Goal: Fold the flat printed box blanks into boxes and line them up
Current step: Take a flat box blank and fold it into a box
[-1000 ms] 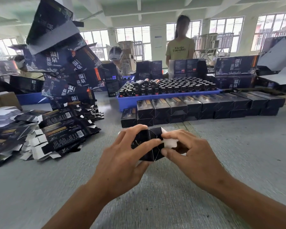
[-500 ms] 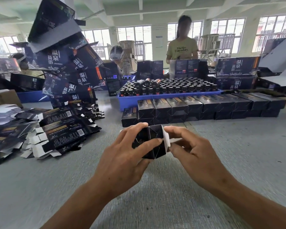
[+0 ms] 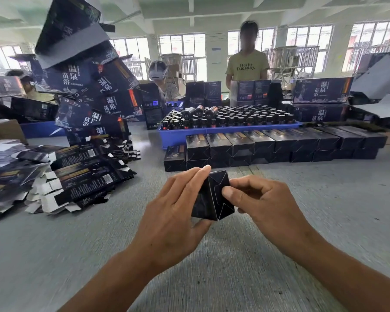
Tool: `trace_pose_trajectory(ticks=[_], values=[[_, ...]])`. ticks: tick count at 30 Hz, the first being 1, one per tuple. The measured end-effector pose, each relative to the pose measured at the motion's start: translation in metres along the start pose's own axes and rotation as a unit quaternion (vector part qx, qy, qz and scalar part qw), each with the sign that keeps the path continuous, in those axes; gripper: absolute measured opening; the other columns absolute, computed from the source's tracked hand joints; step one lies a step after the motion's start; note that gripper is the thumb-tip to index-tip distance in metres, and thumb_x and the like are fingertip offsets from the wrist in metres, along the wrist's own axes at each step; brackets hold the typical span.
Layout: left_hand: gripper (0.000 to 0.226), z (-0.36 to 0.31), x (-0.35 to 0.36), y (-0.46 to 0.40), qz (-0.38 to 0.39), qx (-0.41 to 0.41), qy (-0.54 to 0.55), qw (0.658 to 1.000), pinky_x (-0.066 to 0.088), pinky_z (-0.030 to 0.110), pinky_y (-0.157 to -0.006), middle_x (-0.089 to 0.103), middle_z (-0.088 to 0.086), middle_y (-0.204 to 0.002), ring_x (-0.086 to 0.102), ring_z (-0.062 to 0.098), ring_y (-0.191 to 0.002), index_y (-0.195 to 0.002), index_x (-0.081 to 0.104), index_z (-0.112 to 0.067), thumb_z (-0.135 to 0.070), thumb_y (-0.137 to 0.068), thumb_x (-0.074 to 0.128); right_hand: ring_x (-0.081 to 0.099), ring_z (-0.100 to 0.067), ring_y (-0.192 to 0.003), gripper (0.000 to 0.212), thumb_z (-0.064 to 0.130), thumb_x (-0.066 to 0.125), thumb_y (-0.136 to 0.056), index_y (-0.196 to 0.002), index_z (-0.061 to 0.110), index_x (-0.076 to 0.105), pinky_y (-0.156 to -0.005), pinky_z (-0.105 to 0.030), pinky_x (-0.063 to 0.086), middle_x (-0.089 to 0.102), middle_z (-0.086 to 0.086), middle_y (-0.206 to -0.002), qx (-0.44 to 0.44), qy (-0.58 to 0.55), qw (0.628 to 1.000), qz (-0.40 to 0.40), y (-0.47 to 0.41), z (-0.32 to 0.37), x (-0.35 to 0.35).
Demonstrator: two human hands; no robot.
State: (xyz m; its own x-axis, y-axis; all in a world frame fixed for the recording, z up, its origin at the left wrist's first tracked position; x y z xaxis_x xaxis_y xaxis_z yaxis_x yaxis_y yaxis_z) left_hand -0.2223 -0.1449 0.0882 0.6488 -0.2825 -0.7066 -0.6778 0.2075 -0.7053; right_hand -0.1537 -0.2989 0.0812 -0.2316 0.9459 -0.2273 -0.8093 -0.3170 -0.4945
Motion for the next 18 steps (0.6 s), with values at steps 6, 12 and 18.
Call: trace_pose_trajectory(ticks=[6, 12, 18], values=[[0.084, -0.0012, 0.0006, 0.0, -0.008, 0.006, 0.005, 1.0, 0.03, 0.02, -0.101, 0.039, -0.006, -0.143, 0.043, 0.012, -0.126, -0.148, 0.036, -0.016, -0.037, -0.074, 0.071, 0.069, 0.004, -0.074, 0.02, 0.019, 0.077, -0.086, -0.083, 0.038, 0.071, -0.064, -0.007, 0.049, 0.073, 0.024, -0.079, -0.015, 0.029, 0.999, -0.027, 0.0014, 0.0041, -0.0018], [0.08, -0.0024, 0.0007, -0.0012, -0.01, -0.002, 0.018, 1.0, 0.033, 0.019, -0.099, 0.042, -0.006, -0.141, 0.045, 0.012, -0.125, -0.145, 0.038, -0.017, -0.039, -0.075, 0.068, 0.069, 0.003, -0.079, 0.017, 0.021, 0.075, -0.088, -0.087, 0.037, 0.069, -0.065, -0.008, 0.05, 0.071, 0.026, -0.086, -0.02, 0.059, 0.998, -0.025, 0.0026, 0.0077, 0.0002], [0.082, -0.0056, 0.0015, -0.0018, -0.006, -0.008, 0.037, 0.999, 0.034, 0.019, -0.098, 0.041, -0.005, -0.141, 0.046, 0.013, -0.125, -0.144, 0.036, -0.018, -0.037, -0.072, 0.07, 0.069, -0.002, -0.079, 0.005, 0.028, 0.074, -0.087, -0.091, 0.031, 0.072, -0.07, -0.018, 0.056, 0.072, 0.015, -0.081, -0.029, 0.122, 0.99, -0.062, 0.004, 0.0067, -0.0032]])
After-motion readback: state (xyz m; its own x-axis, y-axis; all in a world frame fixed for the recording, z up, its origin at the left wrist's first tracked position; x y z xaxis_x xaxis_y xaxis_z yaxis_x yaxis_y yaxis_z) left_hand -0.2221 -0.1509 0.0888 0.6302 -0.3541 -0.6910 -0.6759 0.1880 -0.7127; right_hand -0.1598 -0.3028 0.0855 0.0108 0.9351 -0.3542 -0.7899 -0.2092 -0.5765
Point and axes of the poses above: each hand's wrist, its own y-axis away from the middle knuckle, its own x-axis out of the palm, z = x × y, the point moved 7 cm from there along -y, towards the middle knuckle
